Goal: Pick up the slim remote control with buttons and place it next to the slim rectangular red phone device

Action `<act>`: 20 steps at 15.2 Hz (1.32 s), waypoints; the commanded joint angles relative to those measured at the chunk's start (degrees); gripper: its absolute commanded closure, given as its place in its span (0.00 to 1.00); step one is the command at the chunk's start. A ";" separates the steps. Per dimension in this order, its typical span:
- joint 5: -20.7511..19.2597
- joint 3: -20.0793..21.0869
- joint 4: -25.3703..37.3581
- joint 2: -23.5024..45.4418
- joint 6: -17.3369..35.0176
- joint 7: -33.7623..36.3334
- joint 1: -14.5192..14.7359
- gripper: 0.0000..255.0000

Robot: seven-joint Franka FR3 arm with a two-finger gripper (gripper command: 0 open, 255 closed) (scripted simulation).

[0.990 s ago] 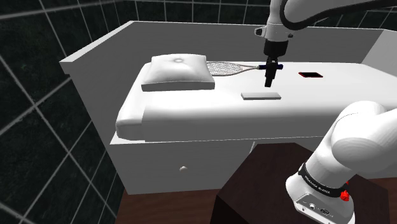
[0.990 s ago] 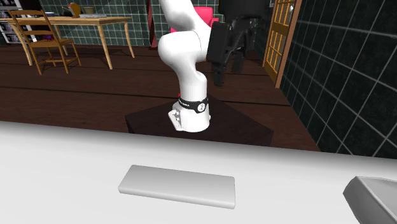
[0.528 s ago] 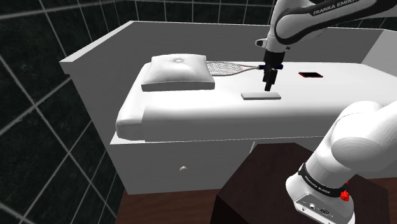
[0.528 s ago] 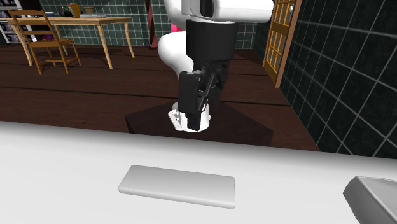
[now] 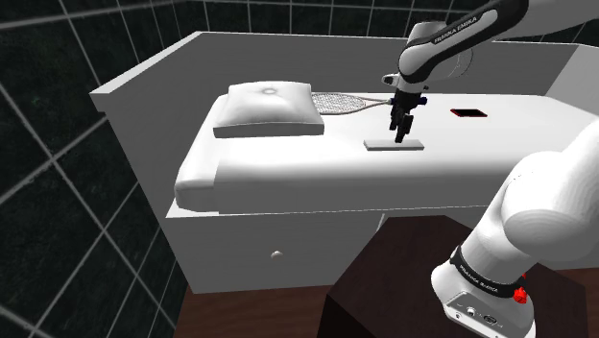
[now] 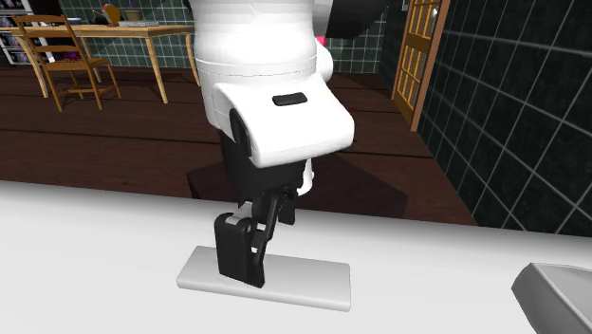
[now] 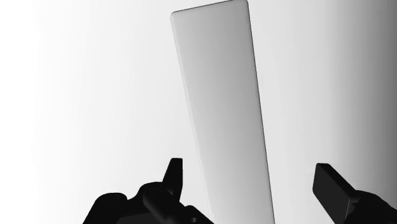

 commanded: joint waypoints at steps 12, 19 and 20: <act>3.55 -2.67 -1.84 6.39 7.74 -4.32 1.15 0.00; 3.57 -2.67 -1.80 6.41 7.72 -4.34 1.16 1.00; 3.57 -2.67 -1.81 6.41 7.73 -4.34 1.16 1.00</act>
